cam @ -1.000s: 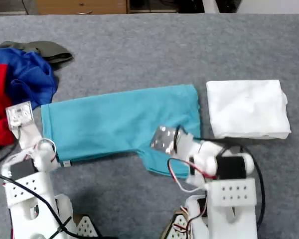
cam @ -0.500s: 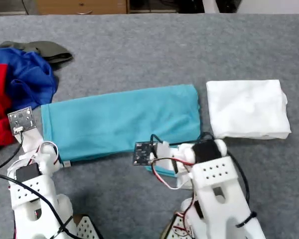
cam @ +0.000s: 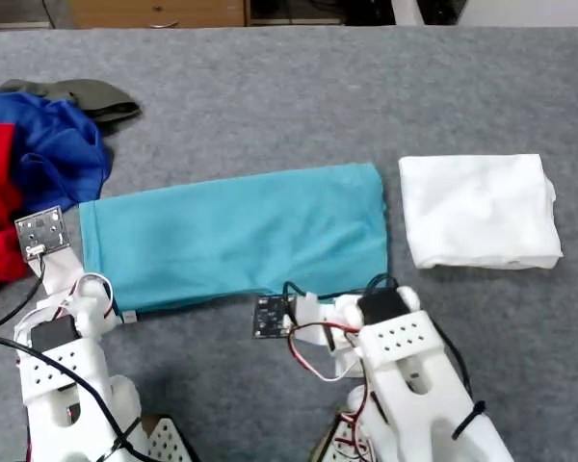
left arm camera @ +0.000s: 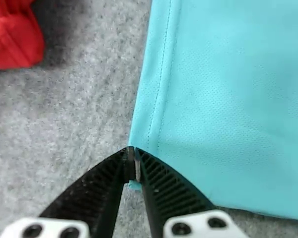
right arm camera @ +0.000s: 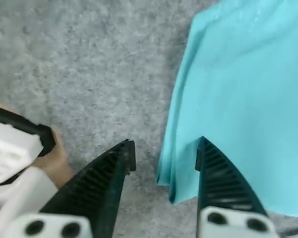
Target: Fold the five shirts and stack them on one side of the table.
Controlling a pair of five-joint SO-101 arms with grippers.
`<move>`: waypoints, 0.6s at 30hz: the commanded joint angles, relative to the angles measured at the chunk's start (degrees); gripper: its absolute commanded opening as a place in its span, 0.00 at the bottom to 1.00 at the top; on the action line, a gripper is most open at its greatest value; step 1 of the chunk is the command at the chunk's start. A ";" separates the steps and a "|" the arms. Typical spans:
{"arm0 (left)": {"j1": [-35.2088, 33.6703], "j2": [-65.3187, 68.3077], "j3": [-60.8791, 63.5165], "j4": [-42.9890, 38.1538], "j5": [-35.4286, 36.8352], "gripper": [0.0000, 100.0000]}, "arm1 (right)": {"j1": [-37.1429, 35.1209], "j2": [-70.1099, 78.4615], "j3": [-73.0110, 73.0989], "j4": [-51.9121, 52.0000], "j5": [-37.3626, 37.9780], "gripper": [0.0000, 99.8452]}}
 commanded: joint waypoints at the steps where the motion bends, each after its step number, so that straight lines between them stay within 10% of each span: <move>1: -0.44 -0.48 -0.18 -0.79 0.00 0.02 | -0.84 0.04 0.40 -1.67 0.62 0.21; 18: -0.44 -0.48 -0.18 -0.70 0.00 0.02 | -0.75 0.04 -7.60 -0.70 0.53 0.21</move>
